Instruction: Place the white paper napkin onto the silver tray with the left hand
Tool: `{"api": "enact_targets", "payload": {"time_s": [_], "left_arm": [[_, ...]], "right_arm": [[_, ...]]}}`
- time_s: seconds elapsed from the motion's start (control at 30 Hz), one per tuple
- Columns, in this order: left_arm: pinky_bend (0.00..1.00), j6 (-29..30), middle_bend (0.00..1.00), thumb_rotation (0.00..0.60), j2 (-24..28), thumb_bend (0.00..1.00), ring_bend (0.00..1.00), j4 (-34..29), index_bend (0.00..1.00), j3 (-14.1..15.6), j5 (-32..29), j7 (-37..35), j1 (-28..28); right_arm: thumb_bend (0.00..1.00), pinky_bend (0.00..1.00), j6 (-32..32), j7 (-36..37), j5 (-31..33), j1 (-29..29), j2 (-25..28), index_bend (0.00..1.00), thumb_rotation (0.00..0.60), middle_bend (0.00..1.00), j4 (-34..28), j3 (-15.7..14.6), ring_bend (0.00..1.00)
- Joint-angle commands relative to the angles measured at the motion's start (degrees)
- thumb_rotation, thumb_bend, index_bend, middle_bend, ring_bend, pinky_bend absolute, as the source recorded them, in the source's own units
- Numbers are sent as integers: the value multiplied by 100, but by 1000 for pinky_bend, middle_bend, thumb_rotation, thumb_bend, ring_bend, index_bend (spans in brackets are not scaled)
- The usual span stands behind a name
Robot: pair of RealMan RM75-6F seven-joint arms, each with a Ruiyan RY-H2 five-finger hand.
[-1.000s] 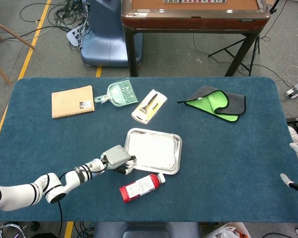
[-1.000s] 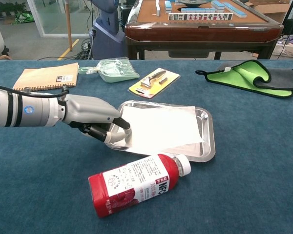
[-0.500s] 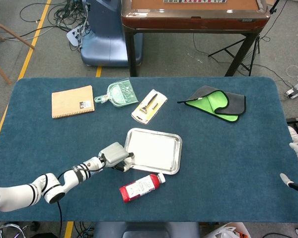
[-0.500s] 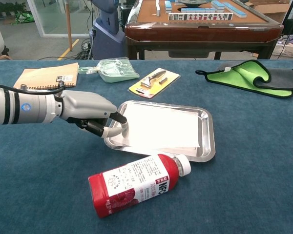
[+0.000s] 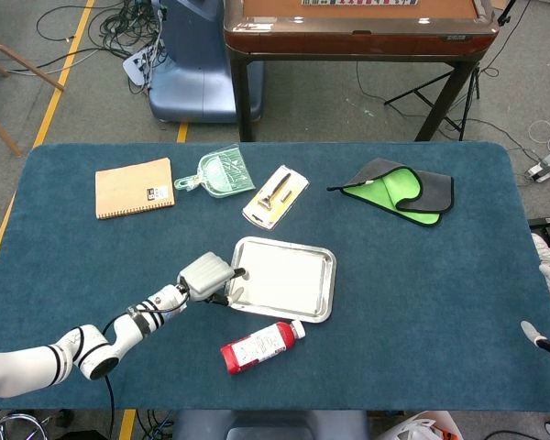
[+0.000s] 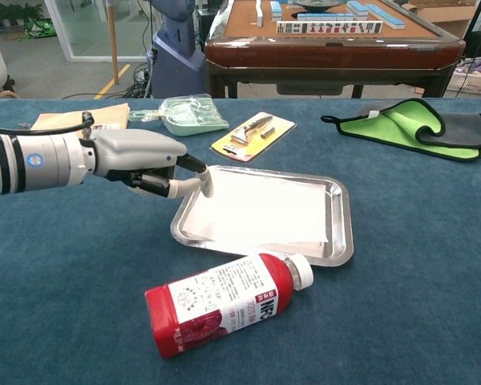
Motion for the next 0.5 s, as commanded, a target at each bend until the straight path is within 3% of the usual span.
{"api": "enact_targets", "payload": {"time_s": [0.03, 0.13, 0.37, 0.5], "left_arm": [[1000, 291, 1000, 73, 99, 473, 992, -88, 286, -87, -117, 110, 179], [993, 707, 949, 110, 208, 470, 916, -184, 271, -185, -227, 169, 419], [914, 1499, 725, 176, 620, 435, 656, -545, 246, -344, -649, 226, 1058], [740, 2025, 612, 201, 847, 386, 568, -772, 242, -369, -836, 409, 1476]], "right_arm": [[50, 143, -5, 5, -10, 8, 7, 203, 600, 258, -1, 4, 139], [50, 143, -29, -5, -9, 20, 30, 203, 600, 258, -4, 7, 139], [50, 143, -131, -67, -91, 91, 109, 203, 600, 258, -40, -15, 139], [50, 143, -282, -72, -155, 175, 192, 203, 600, 258, -100, -47, 139]]}}
